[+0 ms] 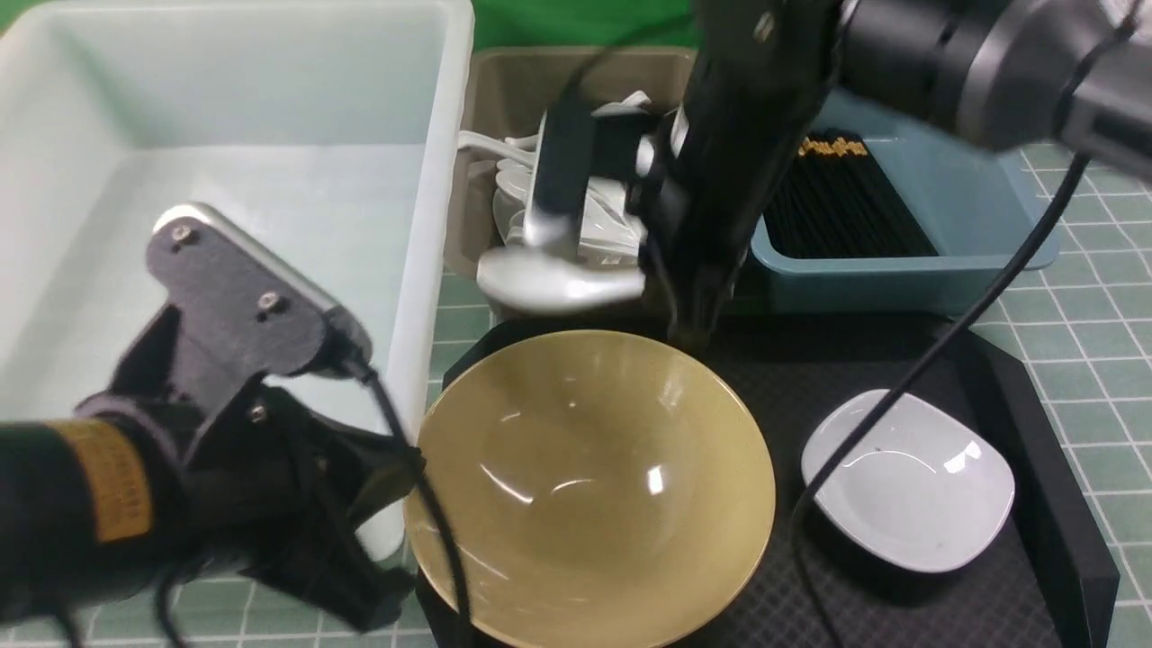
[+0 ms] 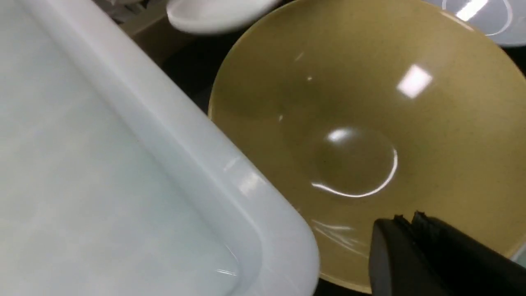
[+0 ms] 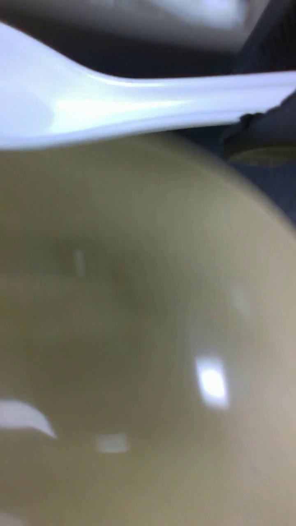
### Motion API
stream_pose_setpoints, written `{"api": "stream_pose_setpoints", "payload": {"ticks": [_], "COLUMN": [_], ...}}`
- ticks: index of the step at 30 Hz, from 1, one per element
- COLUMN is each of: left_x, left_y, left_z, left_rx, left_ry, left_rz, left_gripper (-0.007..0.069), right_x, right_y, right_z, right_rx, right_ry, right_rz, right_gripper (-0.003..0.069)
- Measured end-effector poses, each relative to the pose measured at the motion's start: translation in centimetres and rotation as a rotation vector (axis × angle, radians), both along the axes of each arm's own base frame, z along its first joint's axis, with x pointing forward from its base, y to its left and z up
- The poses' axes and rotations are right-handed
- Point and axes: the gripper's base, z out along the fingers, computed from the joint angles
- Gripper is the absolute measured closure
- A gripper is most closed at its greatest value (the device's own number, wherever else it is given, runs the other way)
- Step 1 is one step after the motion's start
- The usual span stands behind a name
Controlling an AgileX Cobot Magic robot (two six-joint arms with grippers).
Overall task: On blue table put chopsticks spoon bowls plates into blue grey white boxes.
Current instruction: 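Place the white spoon into the bin of spoons with the right gripper, then grasp the large bowl on the tray by its rim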
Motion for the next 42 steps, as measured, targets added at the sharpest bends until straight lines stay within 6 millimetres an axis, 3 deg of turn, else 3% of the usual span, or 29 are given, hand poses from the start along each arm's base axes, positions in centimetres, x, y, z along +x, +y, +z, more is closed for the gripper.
{"api": "stream_pose_setpoints", "payload": {"ticks": [5,9,15,17,22,23,24,25,28,29,32,38,41,42], "left_x": [3.8,5.8,8.2,8.3,8.0,8.0,8.0,8.2,8.8,9.5,10.8,15.5,16.5,16.9], "left_y": [0.2,0.3,-0.2,-0.3,-0.3,-0.3,-0.3,-0.5,-1.0,-1.5,-2.3,-4.9,-5.8,-6.9], "left_z": [-1.6,0.1,4.1,4.5,5.0,5.0,5.1,5.4,5.6,5.6,5.9,4.8,4.1,3.2], "left_rx": [-0.020,-0.072,-0.111,-0.105,-0.062,-0.043,-0.036,-0.006,0.039,0.085,0.124,0.193,0.213,0.242], "left_ry": [0.071,0.043,-0.052,-0.051,0.013,0.031,0.038,0.066,0.116,0.170,0.213,0.280,0.311,0.339], "left_rz": [0.156,0.193,0.154,0.144,0.125,0.114,0.110,0.087,0.045,0.002,-0.044,-0.122,-0.140,-0.169], "left_gripper": [0.0623,0.0623,0.0623,0.0623,0.0623,0.0623,0.0623,0.0623,0.0623,0.0623,0.0623,0.0610,0.0570,0.0517], "right_x": [3.6,5.3,8.0,8.7,9.3,9.2,9.2,8.7,7.9,7.1,5.8,2.6,1.0,-0.4], "right_y": [-1.7,-2.0,-1.1,-1.0,-1.3,-1.4,-1.4,-1.6,-2.1,-2.6,-3.3,-5.0,-5.8,-6.5], "right_z": [2.1,1.9,-1.3,-2.3,-2.0,-1.3,-1.3,-0.1,1.8,3.3,5.0,7.8,8.4,8.8], "right_rx": [0.247,0.380,0.500,0.528,0.594,0.588,0.589,0.560,0.515,0.472,0.402,0.318,0.313,0.305], "right_ry": [-0.182,-0.225,-0.237,-0.230,-0.221,-0.216,-0.217,-0.197,-0.178,-0.160,-0.124,-0.079,-0.066,-0.056], "right_rz": [-0.273,-0.405,-0.518,-0.554,-0.633,-0.637,-0.637,-0.641,-0.630,-0.617,-0.595,-0.563,-0.570,-0.571], "right_gripper": [0.0501,0.0501,0.0496,0.0456,0.0201,0.0142,0.0142,0.0076,0.0041,0.0037,0.0050,0.0148,0.0185,0.0208]}}
